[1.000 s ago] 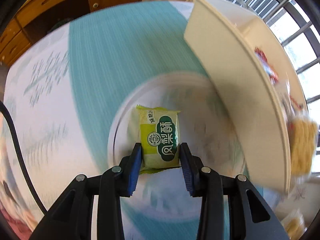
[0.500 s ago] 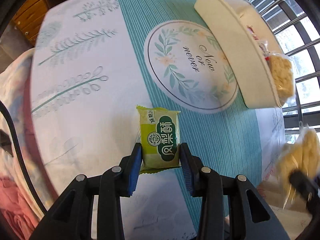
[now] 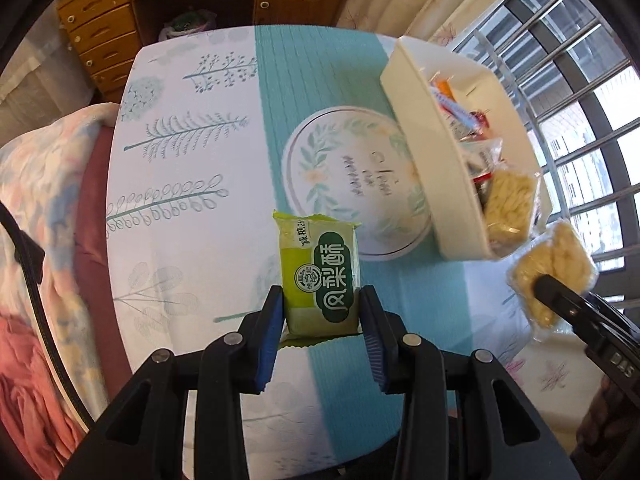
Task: Organize snacks
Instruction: 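Lift both held snacks and carry them over the white tray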
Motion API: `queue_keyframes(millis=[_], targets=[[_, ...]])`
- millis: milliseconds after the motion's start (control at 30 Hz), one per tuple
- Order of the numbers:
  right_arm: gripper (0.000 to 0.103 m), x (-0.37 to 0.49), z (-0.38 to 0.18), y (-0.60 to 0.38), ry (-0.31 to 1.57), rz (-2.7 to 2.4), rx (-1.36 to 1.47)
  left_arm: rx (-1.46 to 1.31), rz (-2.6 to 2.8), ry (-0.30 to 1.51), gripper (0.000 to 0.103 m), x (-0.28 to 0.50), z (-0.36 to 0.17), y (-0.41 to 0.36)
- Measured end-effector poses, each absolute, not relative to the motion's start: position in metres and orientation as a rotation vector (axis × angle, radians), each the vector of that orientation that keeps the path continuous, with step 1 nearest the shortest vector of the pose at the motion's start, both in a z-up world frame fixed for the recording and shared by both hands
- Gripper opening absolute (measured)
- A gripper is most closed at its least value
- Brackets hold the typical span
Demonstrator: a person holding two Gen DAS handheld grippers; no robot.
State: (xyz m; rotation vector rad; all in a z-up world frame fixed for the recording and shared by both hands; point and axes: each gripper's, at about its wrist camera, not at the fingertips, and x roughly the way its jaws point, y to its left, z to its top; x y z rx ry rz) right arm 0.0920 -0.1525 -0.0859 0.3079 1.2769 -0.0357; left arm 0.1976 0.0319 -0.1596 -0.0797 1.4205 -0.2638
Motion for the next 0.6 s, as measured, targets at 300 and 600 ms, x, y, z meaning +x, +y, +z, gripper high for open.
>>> queue_keyframes(millis=[300, 600], targets=[[0.042, 0.121, -0.08, -0.213, 1.305, 0.113, 0.266, -0.152, -0.255, 1.431, 0.036, 0.204, -0.138, -0.048], [0.043, 0.156, -0.075, -0.269, 1.313, 0.199, 0.248, -0.187, -0.239, 1.39, 0.036, 0.229, -0.123, -0.126]])
